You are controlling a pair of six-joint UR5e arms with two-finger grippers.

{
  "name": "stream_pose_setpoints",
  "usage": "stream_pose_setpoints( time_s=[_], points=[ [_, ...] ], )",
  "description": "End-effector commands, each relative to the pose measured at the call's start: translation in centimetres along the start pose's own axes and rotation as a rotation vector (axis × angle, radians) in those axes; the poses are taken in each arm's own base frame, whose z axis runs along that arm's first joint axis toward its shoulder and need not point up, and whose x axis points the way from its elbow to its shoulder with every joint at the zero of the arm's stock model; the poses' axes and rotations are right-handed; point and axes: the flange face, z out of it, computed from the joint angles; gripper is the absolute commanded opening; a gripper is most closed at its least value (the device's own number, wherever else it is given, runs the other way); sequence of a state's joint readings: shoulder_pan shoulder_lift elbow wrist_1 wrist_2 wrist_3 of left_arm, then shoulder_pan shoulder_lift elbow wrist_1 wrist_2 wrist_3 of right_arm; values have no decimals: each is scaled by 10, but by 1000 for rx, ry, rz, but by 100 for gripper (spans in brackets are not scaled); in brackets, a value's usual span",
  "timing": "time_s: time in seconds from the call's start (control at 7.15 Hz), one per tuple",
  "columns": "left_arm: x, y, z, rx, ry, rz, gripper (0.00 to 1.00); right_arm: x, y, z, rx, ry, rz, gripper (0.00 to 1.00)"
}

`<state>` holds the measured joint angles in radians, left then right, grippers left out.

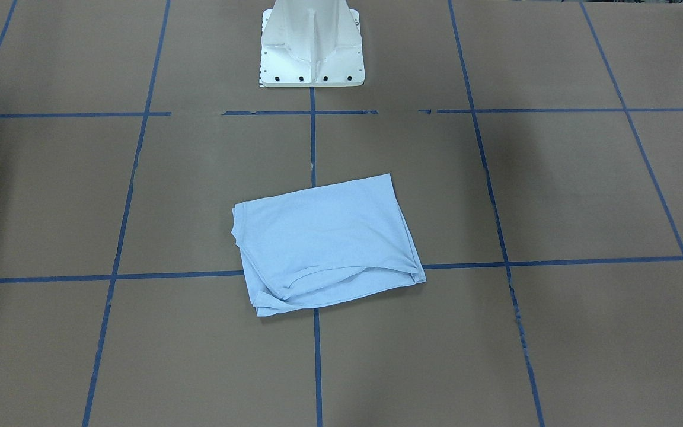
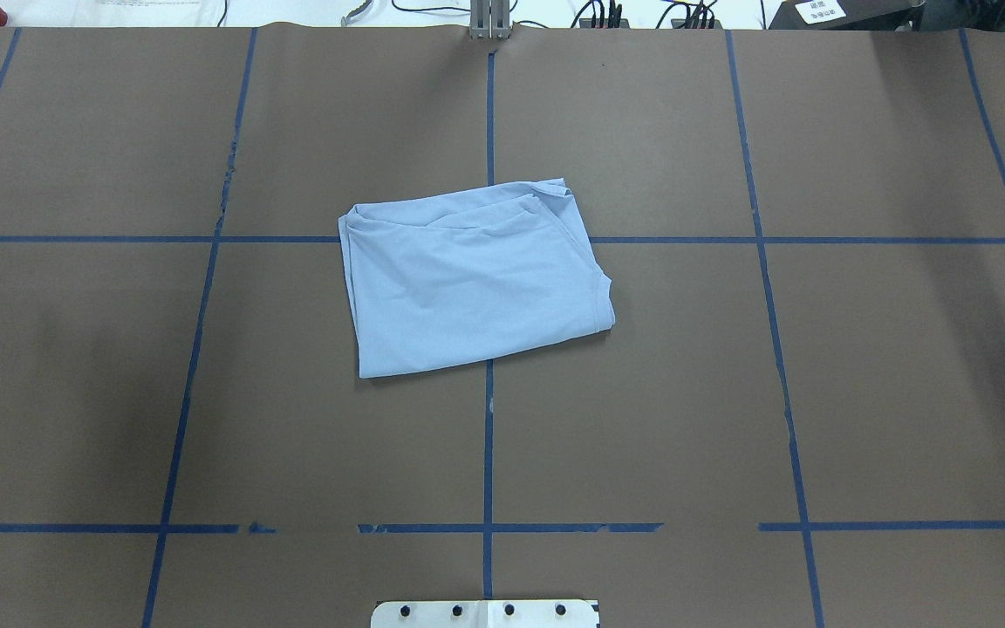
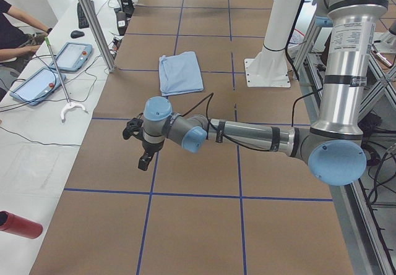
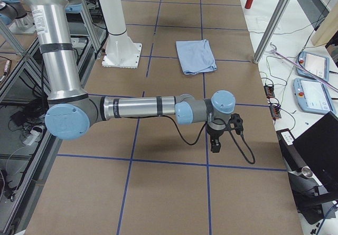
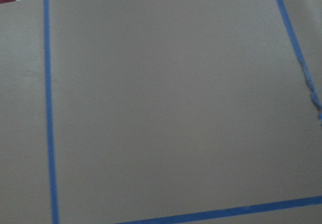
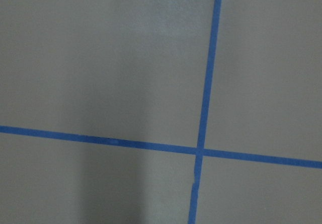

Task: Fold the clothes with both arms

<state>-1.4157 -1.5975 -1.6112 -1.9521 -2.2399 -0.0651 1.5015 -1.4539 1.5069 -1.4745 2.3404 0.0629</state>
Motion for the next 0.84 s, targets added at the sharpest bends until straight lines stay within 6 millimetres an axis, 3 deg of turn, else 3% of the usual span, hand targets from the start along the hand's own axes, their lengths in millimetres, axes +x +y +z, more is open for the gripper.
stream_pose_setpoints(
  time_s=[0.0,0.14,0.42,0.56,0.7],
  points=[
    [-19,29,9,-37,2,-15,100,20,47,-1,1,6,34,100],
    [-30,36,17,-54,-42,-8,100,16,61,-7,8,-6,34,100],
    [-28,46,19,-143,17,-77,100,1,91,-22,25,-13,99,100],
    [-19,46,4,-204,20,-131,100,-5,98,-27,31,-28,139,100],
    [-8,76,-15,-238,25,-121,100,-6,102,-25,22,-56,145,100]
  ],
)
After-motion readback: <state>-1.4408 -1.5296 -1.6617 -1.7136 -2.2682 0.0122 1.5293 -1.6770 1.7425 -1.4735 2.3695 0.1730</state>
